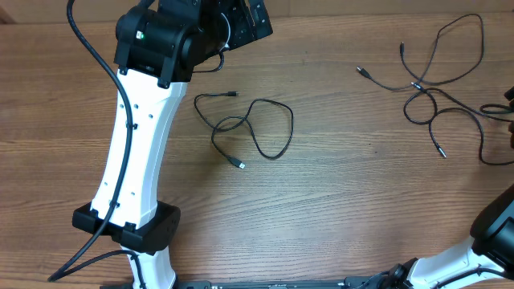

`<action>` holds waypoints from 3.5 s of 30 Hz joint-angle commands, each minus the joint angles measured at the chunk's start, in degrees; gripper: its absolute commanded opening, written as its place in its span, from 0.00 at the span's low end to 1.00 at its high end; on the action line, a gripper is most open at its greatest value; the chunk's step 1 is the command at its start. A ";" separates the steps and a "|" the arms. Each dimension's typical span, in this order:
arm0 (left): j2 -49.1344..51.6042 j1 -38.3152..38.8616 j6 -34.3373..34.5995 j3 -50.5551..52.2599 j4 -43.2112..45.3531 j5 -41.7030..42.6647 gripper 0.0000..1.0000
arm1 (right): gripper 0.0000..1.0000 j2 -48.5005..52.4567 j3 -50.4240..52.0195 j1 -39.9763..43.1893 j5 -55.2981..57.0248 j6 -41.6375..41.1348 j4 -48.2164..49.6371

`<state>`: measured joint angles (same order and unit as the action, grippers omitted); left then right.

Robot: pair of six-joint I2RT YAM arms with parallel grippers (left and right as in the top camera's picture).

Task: Untangle cables

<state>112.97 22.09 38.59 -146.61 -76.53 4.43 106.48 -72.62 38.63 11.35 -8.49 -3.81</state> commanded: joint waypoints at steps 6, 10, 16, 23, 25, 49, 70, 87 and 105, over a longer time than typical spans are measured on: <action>0.68 -0.33 -1.31 -0.07 0.02 -0.39 0.99 | 1.00 0.02 -0.20 1.40 1.97 -0.04 -0.92; 0.68 -0.33 -1.31 -0.07 0.02 -0.39 1.00 | 1.00 -1.79 -0.20 2.29 2.49 0.39 -1.16; 0.68 -0.33 -1.31 -0.07 0.02 -0.39 0.99 | 1.00 -7.37 -0.20 2.21 -1.79 7.13 -1.18; 0.68 -0.33 -1.31 -0.07 0.02 -0.39 0.99 | 1.00 -15.72 -0.20 2.21 -14.36 7.08 -7.23; 0.68 -0.33 -1.31 -0.07 0.02 -0.39 1.00 | 1.00 -17.53 -0.20 2.21 -20.87 7.08 -9.94; 0.68 -0.33 -1.31 -0.07 0.02 -0.39 1.00 | 1.00 -7.56 -0.13 1.51 -20.68 7.08 -41.00; 0.68 -0.33 -1.31 -0.07 0.02 -0.39 1.00 | 1.00 3.23 -0.11 1.51 -13.88 7.08 -37.48; 0.68 -0.33 -1.31 -0.07 0.02 -0.39 1.00 | 1.00 8.68 -0.11 1.51 -12.04 7.08 -34.95; 0.68 -0.33 -1.31 -0.07 0.02 -0.39 1.00 | 1.00 8.70 -0.13 1.51 -14.01 7.08 -25.20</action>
<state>112.97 22.09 38.59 -146.63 -76.55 4.43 114.21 -72.71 40.36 -1.67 -1.48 -30.30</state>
